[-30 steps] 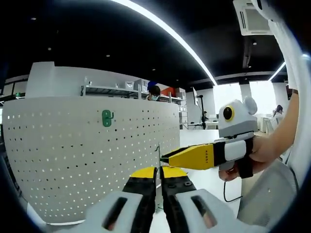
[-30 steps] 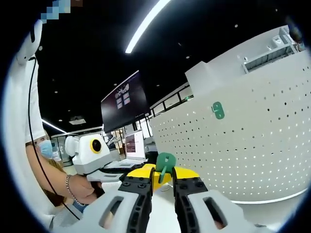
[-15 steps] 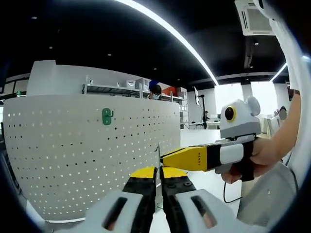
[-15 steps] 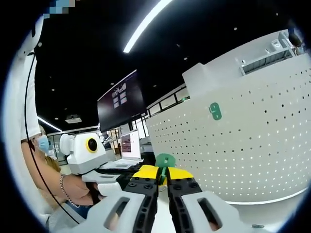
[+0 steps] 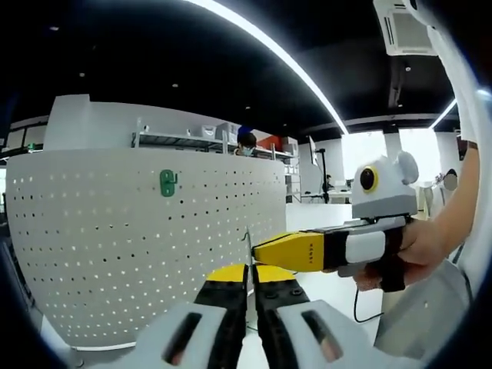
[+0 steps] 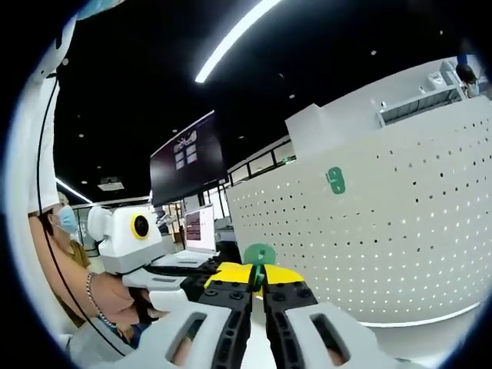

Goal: Insert the hook assembly into the mounting plate slot until the hook locks in place.

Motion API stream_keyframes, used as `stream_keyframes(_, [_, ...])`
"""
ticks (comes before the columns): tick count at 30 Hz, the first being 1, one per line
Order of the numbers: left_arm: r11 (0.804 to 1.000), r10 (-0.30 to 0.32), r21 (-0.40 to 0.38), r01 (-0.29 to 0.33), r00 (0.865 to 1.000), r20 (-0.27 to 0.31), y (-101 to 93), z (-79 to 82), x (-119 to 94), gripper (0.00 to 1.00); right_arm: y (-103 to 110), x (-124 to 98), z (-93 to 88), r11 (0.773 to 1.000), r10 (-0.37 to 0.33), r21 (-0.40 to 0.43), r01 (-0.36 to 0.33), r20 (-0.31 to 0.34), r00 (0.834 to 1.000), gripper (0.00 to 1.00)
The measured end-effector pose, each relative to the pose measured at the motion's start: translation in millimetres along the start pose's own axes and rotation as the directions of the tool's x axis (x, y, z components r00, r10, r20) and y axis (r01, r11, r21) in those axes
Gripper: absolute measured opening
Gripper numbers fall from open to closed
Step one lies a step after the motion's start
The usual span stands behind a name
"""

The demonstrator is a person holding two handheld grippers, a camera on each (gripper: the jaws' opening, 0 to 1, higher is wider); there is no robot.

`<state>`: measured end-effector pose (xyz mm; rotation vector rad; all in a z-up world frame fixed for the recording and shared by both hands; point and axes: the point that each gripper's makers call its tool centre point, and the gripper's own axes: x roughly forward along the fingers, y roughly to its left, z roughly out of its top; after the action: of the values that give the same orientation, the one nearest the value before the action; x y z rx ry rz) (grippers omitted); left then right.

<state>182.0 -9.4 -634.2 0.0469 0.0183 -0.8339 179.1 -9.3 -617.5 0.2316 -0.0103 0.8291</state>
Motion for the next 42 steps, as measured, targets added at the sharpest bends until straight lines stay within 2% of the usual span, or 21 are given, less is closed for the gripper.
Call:
stream_keyframes(2, [1.000,-0.002,0.002,0.002,1.000,0.011,-0.1,2.7,-0.2,0.02,0.5,-0.4,1.7,1.000,0.002,-0.001,-0.002,0.011,1.000,0.02])
stream_keyframes(9, [1.000,0.001,0.002,-0.001,1.000,-0.002,0.5,0.5,-0.1,0.01,-0.1,1.1,-0.1,1.000,-0.013,0.000,0.013,-0.023,1.000,0.02])
stream_keyframes(12, [1.000,0.001,0.006,-0.001,1.000,0.002,0.7,1.2,-0.2,0.01,0.3,1.0,0.5,1.000,-0.005,-0.004,0.005,-0.014,1.000,0.02])
stream_keyframes(14, [1.000,-0.003,0.005,0.003,1.000,0.007,0.2,2.6,0.1,0.01,-0.8,-0.2,1.6,0.999,-0.015,0.048,0.015,0.004,1.000,0.01])
stream_keyframes(19, [1.000,-0.001,-0.002,0.001,1.000,0.012,-0.1,3.5,0.7,0.02,-1.0,-0.2,1.8,0.997,-0.025,0.070,0.024,0.003,1.000,0.00])
stream_keyframes(28, [1.000,0.003,-0.003,-0.002,1.000,0.019,-0.7,2.9,-0.2,0.02,1.4,-0.7,1.7,0.999,-0.031,0.040,0.031,-0.002,1.000,0.00])
stream_keyframes(32, [1.000,0.010,0.025,-0.010,1.000,0.026,-0.4,4.6,-0.2,0.03,1.2,-0.3,3.8,0.999,-0.029,0.040,0.029,0.001,1.000,0.00])
stream_keyframes(38, [1.000,0.009,0.027,-0.010,0.999,0.033,0.2,5.4,1.0,0.04,0.3,-0.2,4.7,0.999,-0.022,0.044,0.022,0.000,1.000,0.00])
stream_keyframes(41, [1.000,0.010,0.021,-0.010,1.000,0.028,0.5,5.1,0.4,0.07,1.9,0.0,4.2,0.999,-0.019,0.030,0.019,-0.003,1.000,0.00])
stream_keyframes(42, [1.000,0.012,0.011,-0.013,1.000,0.023,1.0,4.2,0.2,0.12,2.5,0.0,4.2,0.999,-0.016,0.032,0.017,-0.002,1.000,0.00])
